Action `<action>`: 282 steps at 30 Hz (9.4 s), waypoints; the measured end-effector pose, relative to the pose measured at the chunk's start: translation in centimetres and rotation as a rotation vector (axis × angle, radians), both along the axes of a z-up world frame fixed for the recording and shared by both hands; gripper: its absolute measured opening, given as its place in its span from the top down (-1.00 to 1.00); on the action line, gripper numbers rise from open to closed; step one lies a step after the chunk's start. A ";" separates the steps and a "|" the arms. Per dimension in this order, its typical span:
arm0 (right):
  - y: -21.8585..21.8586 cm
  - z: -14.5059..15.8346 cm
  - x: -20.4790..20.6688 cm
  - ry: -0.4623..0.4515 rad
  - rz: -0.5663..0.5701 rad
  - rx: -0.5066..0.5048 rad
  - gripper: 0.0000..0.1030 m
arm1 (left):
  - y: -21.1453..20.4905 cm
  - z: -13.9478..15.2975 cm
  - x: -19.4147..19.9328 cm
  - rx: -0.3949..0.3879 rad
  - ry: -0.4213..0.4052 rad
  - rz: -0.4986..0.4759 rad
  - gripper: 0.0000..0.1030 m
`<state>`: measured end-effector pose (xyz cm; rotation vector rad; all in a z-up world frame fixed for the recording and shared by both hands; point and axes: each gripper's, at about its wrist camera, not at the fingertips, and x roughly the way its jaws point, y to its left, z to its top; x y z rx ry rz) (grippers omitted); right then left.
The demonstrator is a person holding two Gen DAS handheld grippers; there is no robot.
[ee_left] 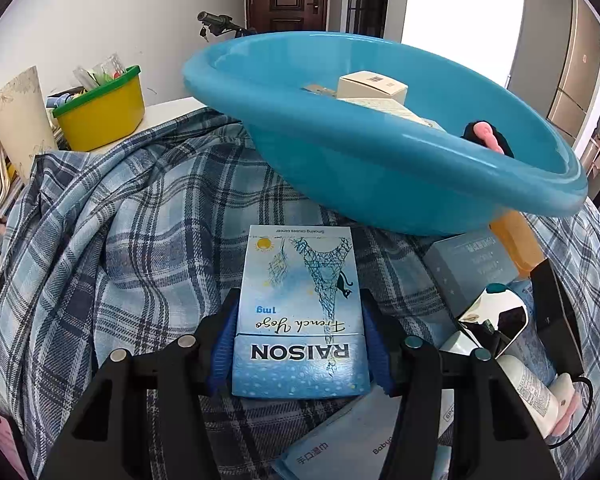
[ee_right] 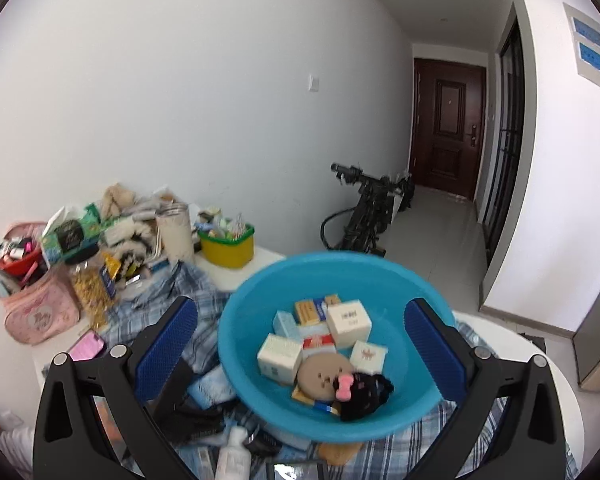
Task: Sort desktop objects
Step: 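Hold the RAISON box with the left tool while the right tool moves toward the table items, then grasp the black square frame with the right tool, then carry the black frame over the basin with the right tool while the left tool holds the RAISON box, then carry the RAISON box over the basin with the left tool while the right tool holds the frame, then lower the blue RAISON box into the basin and open the left tool, then lower the black square frame into the basin and open the right tool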
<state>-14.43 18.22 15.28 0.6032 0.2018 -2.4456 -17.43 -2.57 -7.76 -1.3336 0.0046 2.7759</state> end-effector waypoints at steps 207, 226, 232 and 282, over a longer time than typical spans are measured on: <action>-0.2 -5.3 -8.8 -0.082 -0.176 0.032 -0.35 | 3.2 18.0 -7.1 0.028 0.351 -0.020 -0.14; -0.9 -5.0 -8.7 -0.066 -0.182 0.045 -0.35 | 3.6 17.2 -7.7 0.026 0.326 -0.028 -0.14; -1.0 -4.7 -8.4 -0.057 -0.181 0.044 -0.35 | 3.6 17.2 -7.7 0.025 0.324 -0.028 -0.14; -0.9 -4.4 -8.1 -0.067 -0.174 0.047 -0.35 | 1.8 17.7 -7.7 -0.019 0.330 0.064 -1.00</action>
